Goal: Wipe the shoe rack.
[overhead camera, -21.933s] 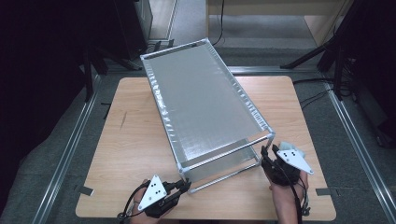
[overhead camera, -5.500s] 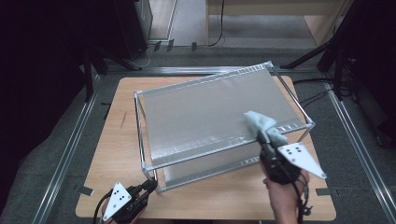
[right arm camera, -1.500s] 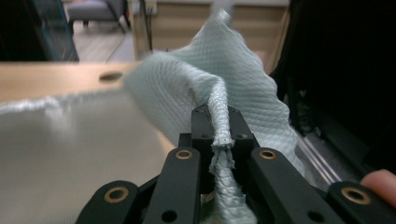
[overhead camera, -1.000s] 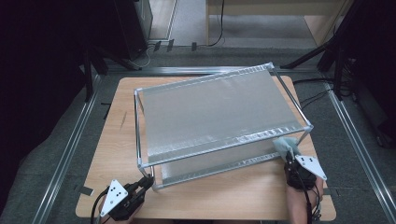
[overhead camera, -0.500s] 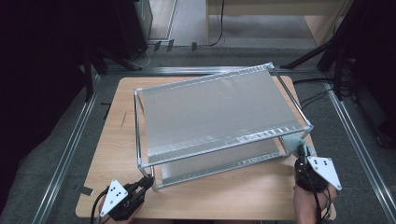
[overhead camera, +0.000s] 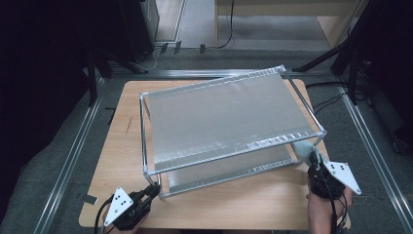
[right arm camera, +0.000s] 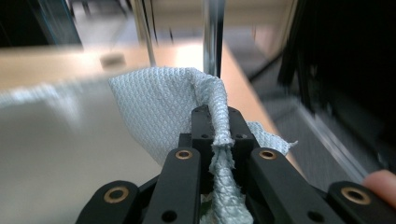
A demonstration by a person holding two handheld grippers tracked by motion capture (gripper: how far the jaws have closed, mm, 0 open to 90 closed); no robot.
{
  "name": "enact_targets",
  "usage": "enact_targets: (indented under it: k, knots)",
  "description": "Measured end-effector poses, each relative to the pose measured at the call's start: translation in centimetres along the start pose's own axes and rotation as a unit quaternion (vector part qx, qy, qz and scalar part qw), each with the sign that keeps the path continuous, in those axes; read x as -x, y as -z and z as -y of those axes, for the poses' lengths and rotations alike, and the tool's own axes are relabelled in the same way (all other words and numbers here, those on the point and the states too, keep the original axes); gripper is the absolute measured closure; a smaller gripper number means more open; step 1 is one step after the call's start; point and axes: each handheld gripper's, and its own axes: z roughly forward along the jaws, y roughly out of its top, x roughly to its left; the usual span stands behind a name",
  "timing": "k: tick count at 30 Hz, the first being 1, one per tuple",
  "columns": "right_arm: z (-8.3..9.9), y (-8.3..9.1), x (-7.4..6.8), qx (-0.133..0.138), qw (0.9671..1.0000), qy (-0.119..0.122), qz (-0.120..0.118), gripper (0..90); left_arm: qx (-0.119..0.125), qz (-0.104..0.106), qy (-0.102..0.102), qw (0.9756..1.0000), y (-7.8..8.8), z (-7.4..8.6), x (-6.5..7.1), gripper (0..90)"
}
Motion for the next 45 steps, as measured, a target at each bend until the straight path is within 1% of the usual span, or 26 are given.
enact_targets:
  k: [1, 3, 5, 6, 7, 9, 10, 11, 12, 14, 16, 17, 19, 21, 22, 24, 26, 27, 29, 30, 32, 33, 36, 39, 41, 45]
  knots:
    - [-0.3, 0.3, -0.1, 0.014, 0.9999, 0.003, 0.0, 86.0, 0.0, 0.002, -0.002, 1.0, 0.0, 0.0, 0.1, 81.6]
    - [-0.2, 0.3, -0.4, 0.017, 0.9998, 0.009, -0.002, 86.0, 0.0, 0.006, -0.005, 1.0, 0.0, 0.0, 0.3, 81.7]
    - [1.0, -0.9, -0.8, -0.011, 0.9999, 0.012, -0.001, 85.9, 0.0, 0.009, -0.01, 0.9999, 0.0, 0.0, 0.6, 81.7]
    - [2.0, -1.7, -1.0, -0.036, 0.9993, 0.008, 0.006, 85.7, 0.0, 0.012, -0.014, 0.9998, -0.1, 0.1, 0.7, 81.8]
    - [3.0, -2.4, -1.1, -0.062, 0.998, -0.005, -0.003, 85.4, 0.0, 0.015, -0.017, 0.9997, -0.1, 0.1, 0.8, 81.8]
    - [4.5, -3.5, -1.5, -0.11, 0.9928, -0.023, -0.04, 82.5, 0.001, 0.019, -0.019, 0.9996, -0.1, 0.1, 0.9, 81.8]
    - [4.7, -3.7, -1.7, -0.122, 0.9899, -0.028, -0.068, 78.7, 0.001, 0.021, -0.019, 0.9996, -0.1, 0.1, 0.9, 81.7]
    - [4.6, -3.7, -1.9, -0.126, 0.9873, -0.021, -0.094, 73.4, 0.001, 0.024, -0.018, 0.9996, -0.1, 0.1, 0.9, 81.6]
    - [4.3, -3.6, -2.3, -0.126, 0.9864, -0.008, -0.106, 67.0, 0.003, 0.027, -0.017, 0.9995, -0.1, 0.1, 0.8, 81.2]
    - [3.7, -3.0, -2.7, -0.106, 0.9893, 0.013, -0.099, 56.7, 0.007, 0.032, -0.015, 0.9994, 0.0, 0.1, 0.7, 79.6]
    - [3.3, -2.8, -2.5, -0.098, 0.9913, 0.01, -0.088, 47.3, 0.018, 0.035, -0.016, 0.9991, 0.2, 0.0, 0.7, 74.2]
    - [3.3, -3.0, -2.4, -0.104, 0.9912, 0.012, -0.081, 44.9, 0.02, 0.035, -0.018, 0.999, 0.2, -0.1, 0.6, 72.9]
    - [3.9, -3.7, -2.2, -0.126, 0.9888, 0.022, -0.076, 42.5, 0.026, 0.035, -0.019, 0.9989, 0.2, -0.2, 0.7, 73.3]
    - [4.6, -4.6, -2.0, -0.145, 0.987, 0.024, -0.065, 48.2, 0.027, 0.028, -0.026, 0.9989, 0.2, -0.3, 0.9, 78.1]
    - [4.9, -5.0, -1.8, -0.153, 0.9862, 0.022, -0.059, 56.0, 0.026, 0.025, -0.028, 0.999, 0.2, -0.3, 0.9, 80.5]
    - [5.1, -5.3, -1.5, -0.157, 0.985, 0.007, -0.071, 71.5, 0.025, 0.025, -0.029, 0.9989, 0.2, -0.3, 0.9, 80.9]
    - [4.8, -5.2, -1.7, -0.148, 0.9873, 0.021, -0.052, 81.6, 0.025, 0.023, -0.031, 0.9989, 0.2, -0.3, 0.9, 81.0]
    - [4.6, -5.2, -1.7, -0.139, 0.9891, 0.026, -0.04, 83.1, 0.025, 0.024, -0.031, 0.9989, 0.2, -0.3, 0.9, 81.1]
    - [4.3, -5.2, -1.4, -0.126, 0.9914, 0.022, -0.025, 84.1, 0.026, 0.024, -0.032, 0.9989, 0.2, -0.3, 0.9, 81.3]
    - [4.4, -5.4, -1.2, -0.127, 0.9914, 0.018, -0.024, 84.1, 0.025, 0.024, -0.032, 0.9989, 0.2, -0.3, 0.9, 81.4]
    - [4.8, -5.8, -1.1, -0.143, 0.9888, 0.01, -0.04, 84.3, 0.024, 0.025, -0.032, 0.9989, 0.2, -0.3, 0.9, 81.6]
    - [5.0, -5.8, -1.3, -0.143, 0.9887, 0.012, -0.044, 84.4, 0.023, 0.025, -0.032, 0.9989, 0.3, -0.3, 0.9, 81.7]
    - [5.1, -5.4, -2.5, -0.145, 0.9874, 0.019, -0.06, 84.3, 0.023, 0.026, -0.031, 0.9989, 0.2, -0.4, 0.9, 81.7]
    - [5.5, -4.7, -4.4, -0.144, 0.9863, 0.025, -0.077, 84.3, 0.022, 0.025, -0.029, 0.999, 0.2, -0.4, 0.9, 81.7]
    - [5.8, -4.2, -5.8, -0.147, 0.9842, 0.027, -0.095, 84.3, 0.022, 0.025, -0.028, 0.999, 0.2, -0.4, 0.9, 81.7]
    - [6.2, -3.3, -9.1, -0.148, 0.9791, 0.057, -0.127, 84.3, 0.021, 0.022, -0.028, 0.9991, 0.2, -0.4, 0.9, 81.8]
